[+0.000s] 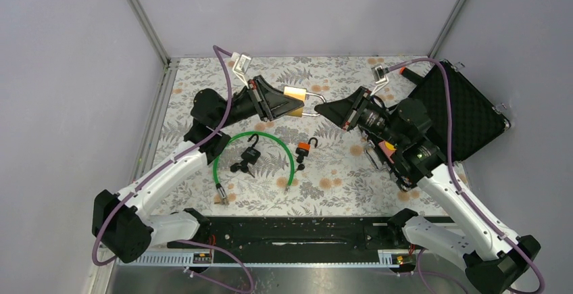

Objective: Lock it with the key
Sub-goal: Lock the lock.

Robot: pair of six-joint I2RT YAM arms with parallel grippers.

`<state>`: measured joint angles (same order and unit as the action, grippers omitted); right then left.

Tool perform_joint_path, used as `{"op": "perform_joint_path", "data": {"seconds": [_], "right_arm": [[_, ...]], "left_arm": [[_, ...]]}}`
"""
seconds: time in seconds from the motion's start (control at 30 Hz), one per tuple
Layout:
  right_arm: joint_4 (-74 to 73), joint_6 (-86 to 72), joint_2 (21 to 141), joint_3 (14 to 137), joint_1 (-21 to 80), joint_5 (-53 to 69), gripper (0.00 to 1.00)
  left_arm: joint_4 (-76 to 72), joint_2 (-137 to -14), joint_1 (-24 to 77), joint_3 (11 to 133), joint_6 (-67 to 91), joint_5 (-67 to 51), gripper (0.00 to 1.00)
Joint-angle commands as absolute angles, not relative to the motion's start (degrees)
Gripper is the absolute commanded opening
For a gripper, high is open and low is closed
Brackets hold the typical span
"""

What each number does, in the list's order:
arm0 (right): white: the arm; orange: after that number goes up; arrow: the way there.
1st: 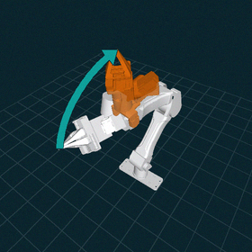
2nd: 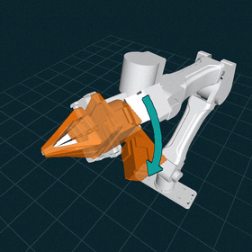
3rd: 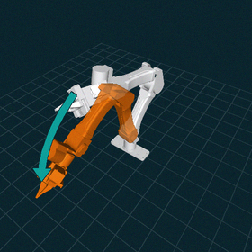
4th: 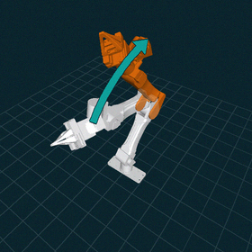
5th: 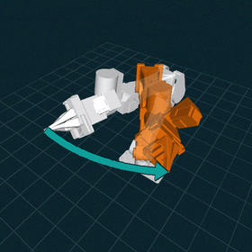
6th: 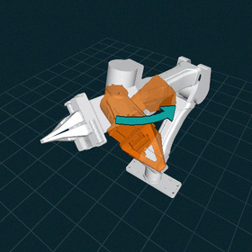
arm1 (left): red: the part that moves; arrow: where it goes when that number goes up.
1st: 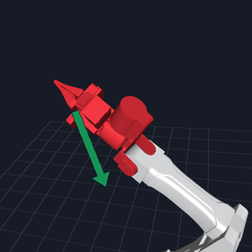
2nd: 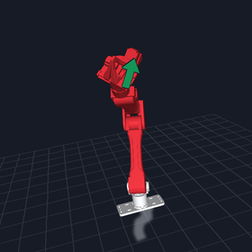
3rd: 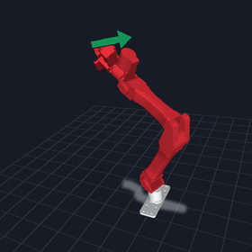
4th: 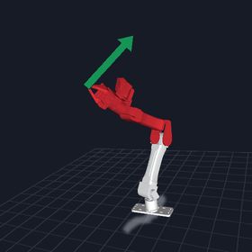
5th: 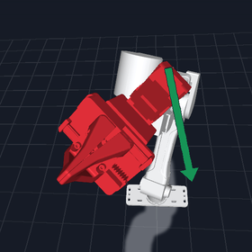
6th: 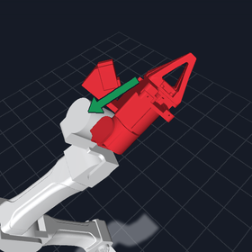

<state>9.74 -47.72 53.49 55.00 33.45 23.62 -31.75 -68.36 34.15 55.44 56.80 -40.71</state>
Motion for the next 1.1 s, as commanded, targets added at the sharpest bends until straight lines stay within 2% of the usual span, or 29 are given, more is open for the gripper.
{"op": "perform_joint_path", "data": {"seconds": [0.0,0.37,0.53,0.67,0.73,0.93,1.07], "right_arm": [[28.4,-55.3,56.9,55.7,38.0,30.2,0.00],[27.4,-54.0,56.9,55.3,38.0,29.4,0.00],[17.6,-48.6,53.9,55.3,36.0,26.3,0.00],[16.3,-48.0,52.0,53.1,31.8,28.8,0.00],[16.3,-47.2,51.3,52.5,30.7,30.4,0.00],[16.3,-44.4,50.2,53.0,30.4,32.7,0.00],[15.9,-44.6,50.1,53.8,30.2,32.8,0.00]], "left_arm": [[-29.1,-73.0,43.8,53.2,54.4,-45.5,0.00],[-27.6,-74.7,45.4,53.5,51.9,-44.1,0.00],[-18.4,-71.7,42.3,57.9,46.2,-43.8,0.00],[-11.4,-68.7,38.5,60.5,41.9,-45.6,0.00],[-9.2,-67.5,37.4,61.3,40.3,-46.9,0.04],[-7.8,-65.8,36.0,62.0,38.8,-50.5,0.30],[-9.5,-65.6,35.3,61.2,41.5,-51.7,0.33]]}}
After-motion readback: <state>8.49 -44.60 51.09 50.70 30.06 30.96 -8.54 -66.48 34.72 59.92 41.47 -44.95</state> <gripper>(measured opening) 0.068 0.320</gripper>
